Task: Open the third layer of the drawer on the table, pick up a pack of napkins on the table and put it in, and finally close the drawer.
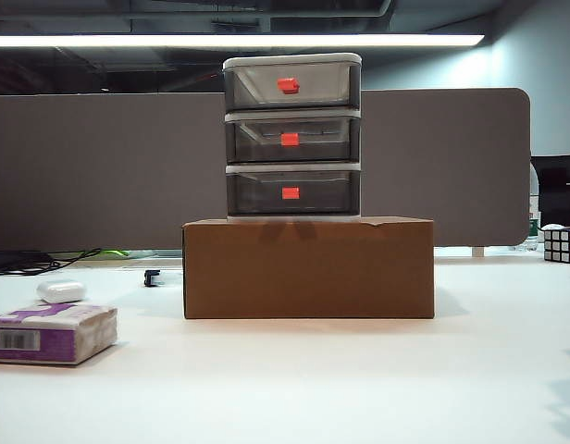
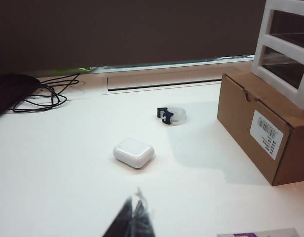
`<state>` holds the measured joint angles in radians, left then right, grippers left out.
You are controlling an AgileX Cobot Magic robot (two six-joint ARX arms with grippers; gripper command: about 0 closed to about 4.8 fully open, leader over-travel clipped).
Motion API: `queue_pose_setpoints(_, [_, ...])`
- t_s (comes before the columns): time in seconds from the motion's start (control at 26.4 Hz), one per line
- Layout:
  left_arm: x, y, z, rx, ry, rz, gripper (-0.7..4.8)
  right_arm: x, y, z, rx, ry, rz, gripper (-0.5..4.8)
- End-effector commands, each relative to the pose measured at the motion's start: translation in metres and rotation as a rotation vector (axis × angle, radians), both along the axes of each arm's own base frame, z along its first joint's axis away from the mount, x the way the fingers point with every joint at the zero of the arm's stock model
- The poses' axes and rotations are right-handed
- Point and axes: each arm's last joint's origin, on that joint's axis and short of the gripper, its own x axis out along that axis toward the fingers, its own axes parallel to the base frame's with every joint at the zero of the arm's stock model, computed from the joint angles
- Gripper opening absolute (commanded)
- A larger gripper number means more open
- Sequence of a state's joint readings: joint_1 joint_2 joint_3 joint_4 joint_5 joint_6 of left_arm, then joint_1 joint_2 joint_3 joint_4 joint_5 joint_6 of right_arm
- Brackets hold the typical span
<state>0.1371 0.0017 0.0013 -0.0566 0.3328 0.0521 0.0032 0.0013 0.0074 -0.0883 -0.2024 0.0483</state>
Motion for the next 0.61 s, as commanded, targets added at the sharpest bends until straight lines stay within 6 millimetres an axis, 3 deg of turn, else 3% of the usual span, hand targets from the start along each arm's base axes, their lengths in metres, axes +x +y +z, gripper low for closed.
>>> queue_pose_setpoints(0.04, [-0.0003, 0.0001, 0.003, 0.002, -0.015, -0.002, -0.05, 0.0003, 0.0001, -0.0011, 0.004, -0.005, 0.002, -0.05])
queue_pose_setpoints(0.38, [-0.0004, -0.0003, 0.003, -0.044, -0.006, -0.01, -0.05, 0.0003, 0.0001, -0.0011, 0.004, -0.004, 0.003, -0.05])
queue_pose_setpoints(0.49, [-0.0019, -0.0054, 0.0035, -0.389, 0.096, -0.175, -0.05, -0.001, 0.0047, -0.001, 0.147, 0.035, 0.155, -0.05])
queue_pose_setpoints(0.61, [-0.0041, -0.0098, 0.0035, -0.492, 0.17, -0.331, -0.05, -0.0029, 0.0086, -0.0009, 0.229, 0.073, 0.299, -0.05])
